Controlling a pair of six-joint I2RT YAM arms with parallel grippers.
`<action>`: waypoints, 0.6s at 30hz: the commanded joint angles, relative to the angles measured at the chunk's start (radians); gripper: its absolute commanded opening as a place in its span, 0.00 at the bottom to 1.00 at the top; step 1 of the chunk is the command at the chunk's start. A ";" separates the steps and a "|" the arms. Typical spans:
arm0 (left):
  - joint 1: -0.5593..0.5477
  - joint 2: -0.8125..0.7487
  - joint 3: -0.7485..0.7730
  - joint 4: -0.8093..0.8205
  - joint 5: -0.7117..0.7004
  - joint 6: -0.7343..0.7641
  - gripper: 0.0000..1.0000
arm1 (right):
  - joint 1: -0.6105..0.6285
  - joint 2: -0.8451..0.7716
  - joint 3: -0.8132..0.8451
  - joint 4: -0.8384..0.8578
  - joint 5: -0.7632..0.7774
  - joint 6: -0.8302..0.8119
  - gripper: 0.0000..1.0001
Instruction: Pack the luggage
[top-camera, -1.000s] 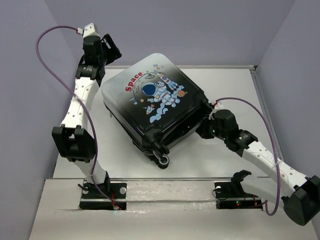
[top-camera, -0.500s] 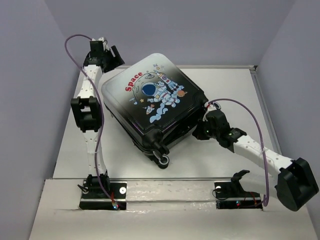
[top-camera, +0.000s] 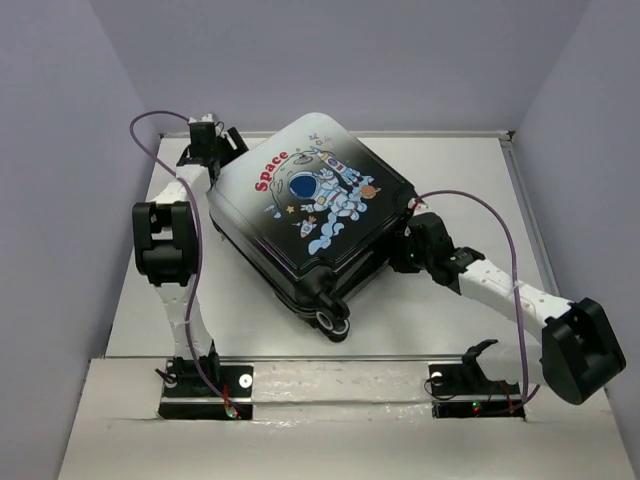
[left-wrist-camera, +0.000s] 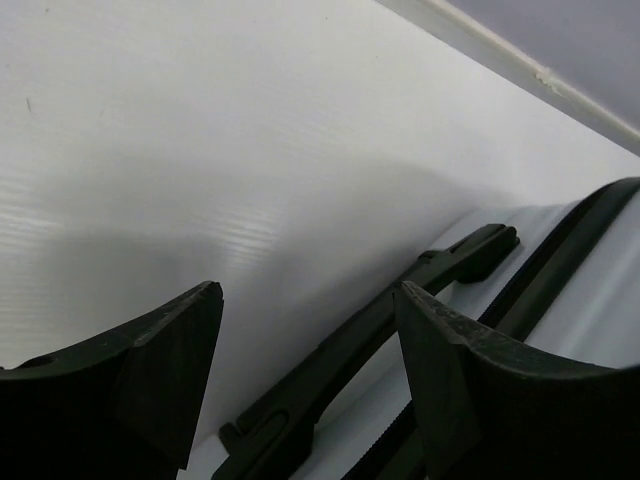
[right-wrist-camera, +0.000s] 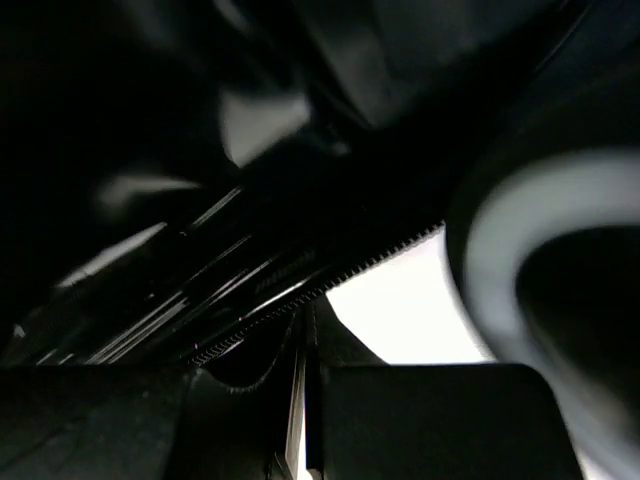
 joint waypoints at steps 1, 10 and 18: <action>-0.091 -0.147 -0.237 0.102 0.052 -0.045 0.81 | -0.041 0.019 0.111 0.106 0.020 -0.042 0.07; -0.111 -0.544 -0.735 0.306 0.001 -0.139 0.81 | -0.128 0.161 0.313 0.106 -0.158 -0.063 0.07; -0.226 -0.874 -1.021 0.302 -0.113 -0.168 0.81 | -0.176 0.393 0.638 0.041 -0.383 -0.069 0.14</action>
